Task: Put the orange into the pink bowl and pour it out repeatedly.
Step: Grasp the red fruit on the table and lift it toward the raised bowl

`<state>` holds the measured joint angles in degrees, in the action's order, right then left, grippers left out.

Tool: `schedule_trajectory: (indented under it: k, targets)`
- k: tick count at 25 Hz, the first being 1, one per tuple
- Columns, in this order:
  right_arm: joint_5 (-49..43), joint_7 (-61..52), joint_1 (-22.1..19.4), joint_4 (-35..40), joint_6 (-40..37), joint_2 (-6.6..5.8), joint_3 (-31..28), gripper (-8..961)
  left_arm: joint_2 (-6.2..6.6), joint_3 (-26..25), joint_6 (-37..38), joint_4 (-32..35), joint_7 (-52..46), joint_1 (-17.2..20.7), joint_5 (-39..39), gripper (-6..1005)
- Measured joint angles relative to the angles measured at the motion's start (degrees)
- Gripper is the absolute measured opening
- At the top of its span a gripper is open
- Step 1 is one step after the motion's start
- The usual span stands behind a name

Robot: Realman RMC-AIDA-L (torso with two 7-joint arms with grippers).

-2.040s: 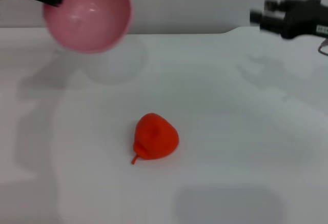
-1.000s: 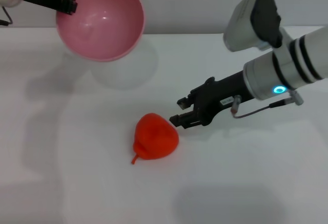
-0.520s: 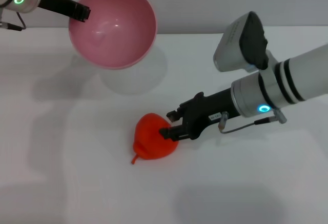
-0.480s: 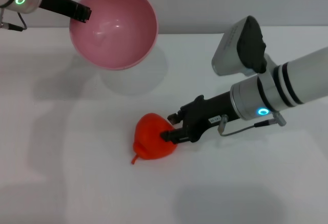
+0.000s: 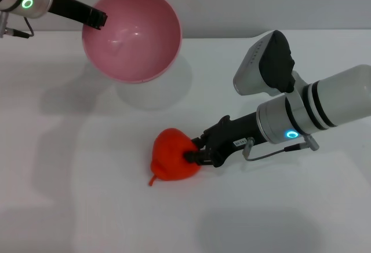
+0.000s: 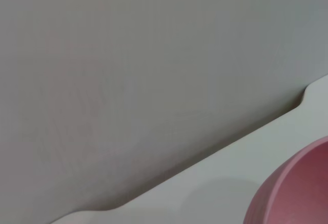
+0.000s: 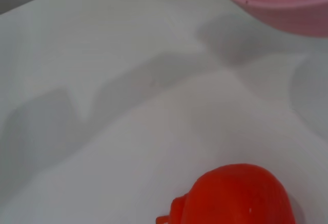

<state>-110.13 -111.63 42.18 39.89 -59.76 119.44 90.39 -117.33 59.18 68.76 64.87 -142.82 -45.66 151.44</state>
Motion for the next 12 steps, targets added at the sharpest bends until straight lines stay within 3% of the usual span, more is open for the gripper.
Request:
schedule_trajectory:
  k: [1, 12]
  targets:
    - [0.01, 0.09, 0.02, -0.01, 0.06, 0.00, 0.11, 335, 0.00, 0.14, 0.00, 0.00, 0.00, 0.01, -0.02, 39]
    - [0.17, 0.23, 0.09, 0.14, 0.79, 0.01, -0.01, 111, 0.02, 0.23, -0.03, 0.00, 0.00, 0.31, -0.12, 40]
